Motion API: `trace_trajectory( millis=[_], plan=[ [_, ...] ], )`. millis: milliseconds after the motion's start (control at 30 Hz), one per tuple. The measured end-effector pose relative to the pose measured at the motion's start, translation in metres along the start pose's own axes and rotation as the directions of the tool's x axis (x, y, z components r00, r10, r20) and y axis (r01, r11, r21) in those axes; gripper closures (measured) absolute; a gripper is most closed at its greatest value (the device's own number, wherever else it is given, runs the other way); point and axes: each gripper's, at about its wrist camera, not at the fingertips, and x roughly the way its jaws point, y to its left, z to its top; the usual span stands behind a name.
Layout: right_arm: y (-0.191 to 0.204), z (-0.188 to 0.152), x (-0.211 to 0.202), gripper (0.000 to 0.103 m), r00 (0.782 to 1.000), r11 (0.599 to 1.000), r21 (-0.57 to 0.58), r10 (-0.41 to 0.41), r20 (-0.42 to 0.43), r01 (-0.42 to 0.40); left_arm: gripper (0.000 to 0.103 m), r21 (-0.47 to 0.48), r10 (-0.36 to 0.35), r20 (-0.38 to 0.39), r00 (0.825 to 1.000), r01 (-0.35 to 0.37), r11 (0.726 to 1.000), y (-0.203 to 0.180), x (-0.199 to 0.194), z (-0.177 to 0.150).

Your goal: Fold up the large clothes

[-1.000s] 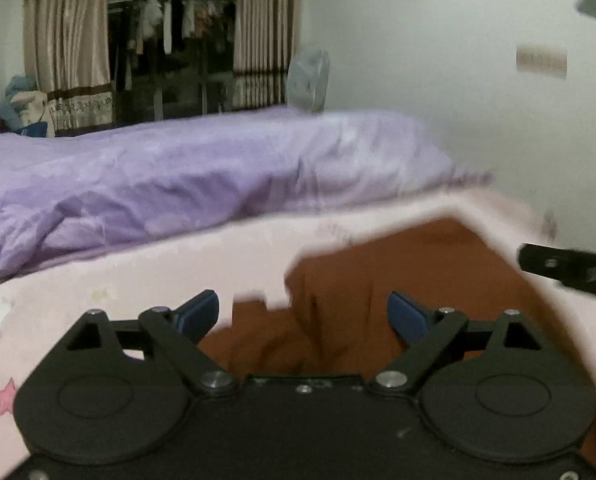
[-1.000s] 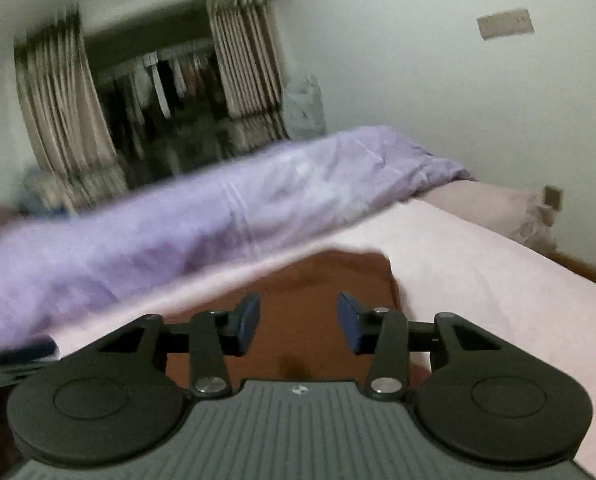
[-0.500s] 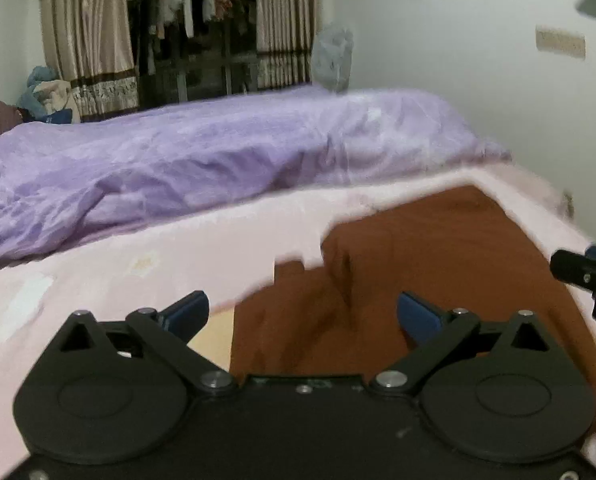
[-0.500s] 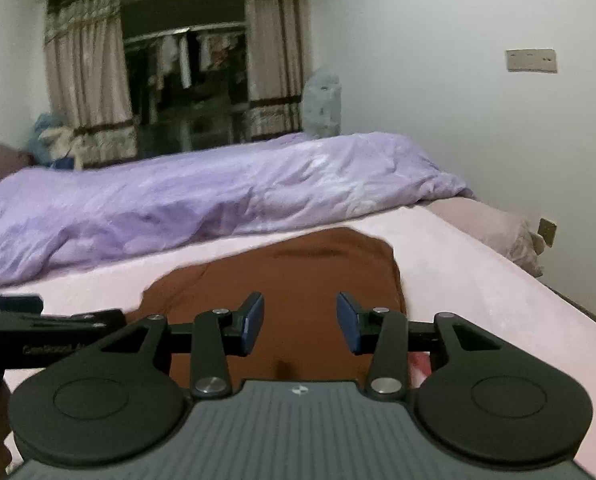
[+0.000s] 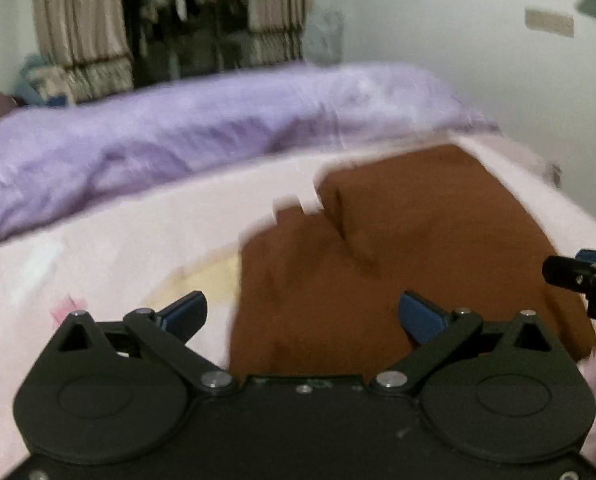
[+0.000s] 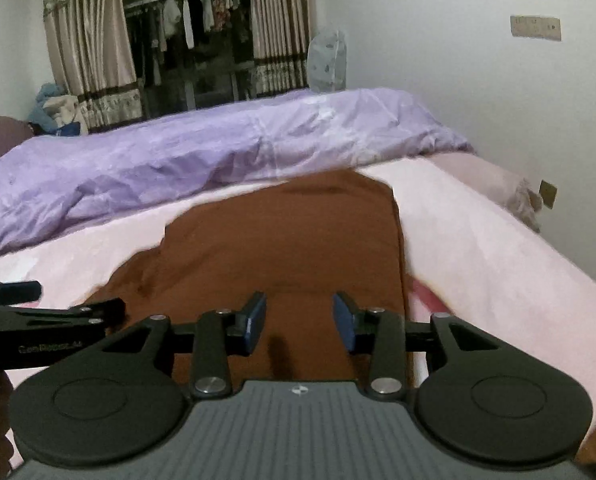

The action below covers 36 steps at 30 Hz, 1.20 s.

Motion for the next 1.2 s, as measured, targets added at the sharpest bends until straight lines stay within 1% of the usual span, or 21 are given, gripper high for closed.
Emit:
trace_trajectory(
  millis=[33, 67, 100, 133, 167, 200, 267, 300, 333, 400, 467, 500, 600, 667, 700, 800, 833, 900, 1033, 1200],
  plan=[
    [-0.003, -0.010, 0.011, 0.054, 0.999, 1.000, 0.004, -0.007, -0.046, 0.007, 0.000, 0.016, 0.015, -0.044, 0.999, -0.014, 1.000, -0.004, 0.011, -0.007],
    [-0.007, -0.020, 0.026, 0.054, 0.995, 1.000, 0.015, -0.002, -0.095, 0.003, 0.000, 0.027, 0.016, -0.100, 0.995, -0.014, 1.000, -0.006, 0.029, -0.013],
    [-0.013, -0.031, 0.040, 0.054, 0.994, 0.999, 0.035, 0.018, -0.106, -0.014, 0.000, 0.011, -0.006, -0.125, 0.992, 0.008, 1.000, -0.006, 0.039, -0.018],
    [-0.017, -0.037, 0.047, 0.053, 0.997, 0.999, 0.042, 0.022, -0.075, -0.019, 0.000, -0.022, -0.016, -0.114, 0.993, 0.014, 1.000, -0.004, 0.038, -0.018],
    [-0.015, -0.035, 0.045, 0.053, 0.998, 0.999, 0.030, 0.014, -0.059, -0.012, 0.000, -0.041, -0.012, -0.110, 0.994, 0.007, 0.999, -0.002, 0.031, -0.013],
    [-0.012, -0.030, 0.039, 0.051, 0.998, 1.000, 0.020, 0.007, -0.059, -0.006, 0.000, -0.033, 0.001, -0.109, 0.994, -0.005, 0.999, -0.003, 0.024, -0.009],
    [-0.008, -0.015, 0.022, 0.033, 0.998, 1.000, 0.012, 0.003, -0.056, -0.002, 0.000, 0.015, 0.030, -0.102, 0.994, -0.028, 0.999, -0.008, 0.003, -0.002],
    [-0.007, -0.010, 0.013, 0.018, 0.998, 1.000, 0.008, -0.006, -0.060, 0.006, 0.000, 0.044, 0.033, -0.100, 0.994, -0.028, 0.999, -0.011, -0.009, 0.002],
    [-0.006, -0.004, 0.004, 0.011, 0.998, 1.000, 0.003, -0.021, -0.058, 0.021, 0.000, 0.054, 0.038, -0.096, 0.995, -0.033, 0.998, -0.013, -0.017, 0.003],
    [-0.003, -0.002, -0.012, 0.010, 0.998, 0.999, -0.006, -0.052, -0.042, 0.052, 0.000, 0.062, 0.052, -0.079, 0.996, -0.048, 0.997, -0.019, -0.041, 0.000],
    [-0.002, -0.002, -0.026, 0.007, 0.997, 0.998, -0.020, -0.063, -0.043, 0.063, 0.000, 0.063, 0.057, -0.066, 0.996, -0.053, 0.997, -0.023, -0.063, -0.002],
    [-0.003, -0.004, -0.032, 0.004, 0.996, 0.997, -0.026, -0.068, -0.052, 0.067, 0.000, 0.065, 0.058, -0.062, 0.996, -0.054, 0.996, -0.026, -0.070, -0.003],
    [-0.002, -0.007, -0.041, 0.004, 0.991, 0.993, -0.056, -0.111, -0.077, 0.107, 0.000, 0.069, 0.061, -0.044, 0.997, -0.058, 0.996, -0.031, -0.093, 0.000],
    [0.001, -0.011, -0.052, 0.004, 0.987, 0.989, -0.069, -0.136, -0.080, 0.131, 0.000, 0.063, 0.045, -0.026, 0.999, -0.044, 0.997, -0.033, -0.109, -0.005],
    [0.001, -0.013, -0.056, 0.004, 0.987, 0.988, -0.071, -0.140, -0.079, 0.134, 0.000, 0.059, 0.042, -0.026, 0.999, -0.040, 0.997, -0.034, -0.107, -0.005],
    [-0.001, -0.023, -0.071, 0.004, 0.988, 0.989, -0.074, -0.131, -0.079, 0.125, 0.000, 0.043, 0.021, -0.025, 0.999, -0.020, 0.999, -0.038, -0.127, -0.014],
    [-0.002, -0.026, -0.075, 0.004, 0.988, 0.990, -0.074, -0.129, -0.082, 0.123, 0.000, 0.036, 0.017, -0.031, 0.999, -0.016, 0.999, -0.038, -0.128, -0.015],
    [-0.004, -0.032, -0.082, 0.003, 0.988, 0.990, -0.063, -0.129, -0.084, 0.124, 0.000, 0.027, 0.002, -0.035, 0.999, -0.001, 1.000, -0.042, -0.143, -0.026],
    [-0.007, -0.044, -0.093, 0.004, 0.990, 0.995, -0.034, -0.101, -0.094, 0.098, 0.000, 0.020, 0.002, -0.033, 0.999, -0.001, 1.000, -0.049, -0.150, -0.041],
    [-0.009, -0.057, -0.103, 0.004, 0.991, 0.996, -0.028, -0.091, -0.099, 0.089, 0.000, 0.025, 0.004, -0.049, 0.999, -0.003, 1.000, -0.057, -0.158, -0.059]
  ],
)
